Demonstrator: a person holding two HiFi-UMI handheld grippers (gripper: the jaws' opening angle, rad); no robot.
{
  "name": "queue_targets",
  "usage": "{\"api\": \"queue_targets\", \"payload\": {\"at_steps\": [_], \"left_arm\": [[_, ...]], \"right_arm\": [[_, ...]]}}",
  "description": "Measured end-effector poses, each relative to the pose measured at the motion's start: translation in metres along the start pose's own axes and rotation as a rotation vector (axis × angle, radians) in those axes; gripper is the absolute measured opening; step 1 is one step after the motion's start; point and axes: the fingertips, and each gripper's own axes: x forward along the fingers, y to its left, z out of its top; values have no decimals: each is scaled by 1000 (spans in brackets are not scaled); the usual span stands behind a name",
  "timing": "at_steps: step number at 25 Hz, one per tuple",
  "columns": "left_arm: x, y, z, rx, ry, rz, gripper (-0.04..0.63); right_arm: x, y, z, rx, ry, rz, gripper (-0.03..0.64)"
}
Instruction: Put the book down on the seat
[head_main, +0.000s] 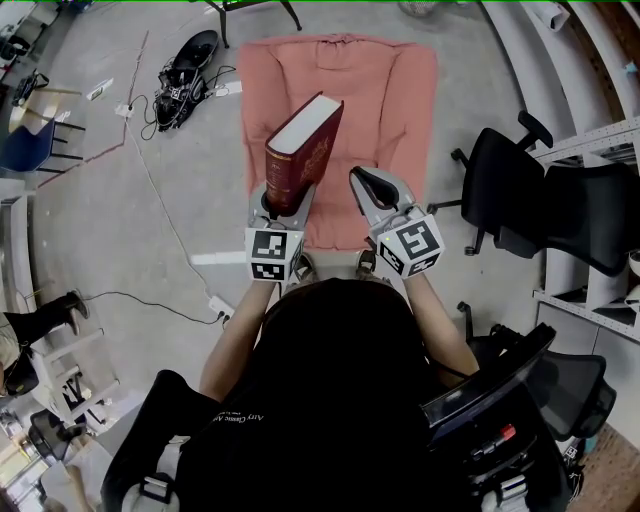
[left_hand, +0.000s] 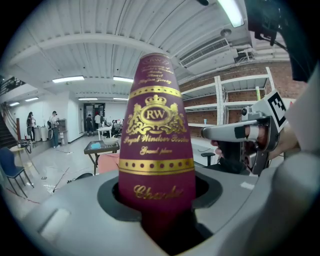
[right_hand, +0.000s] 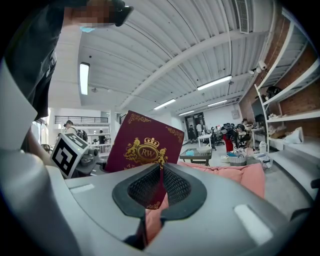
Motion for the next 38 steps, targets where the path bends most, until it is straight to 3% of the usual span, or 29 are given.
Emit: {"api": "queue_targets", "payload": {"at_steps": [16,20,22,25,29,33,38], "left_arm": [[3,-1,0,-15,-4,-6,233],[-1,-18,8,-163,-70,-241,233],[-5,-21,11,-167,-68,-321,233],[-11,-18,11,-199,-57,-422,233],[-28,-21,19,-350,-75,-636,233],[-47,-36,31,-486,-75,-839,233],[-63,-52,31,-520,-37,-986,233]], "right_arm": [[-1,0,-5,1,11,8,26],[-5,-2,-1,4,-3,35,40],[-8,-3,4,3,-18,57,82],[-8,4,9,-8,-6,131,205],[-9,17,4,44,15,235,318],[-11,36,2,140,1,348,321],[-14,70,-3,180,41,517,331]]}}
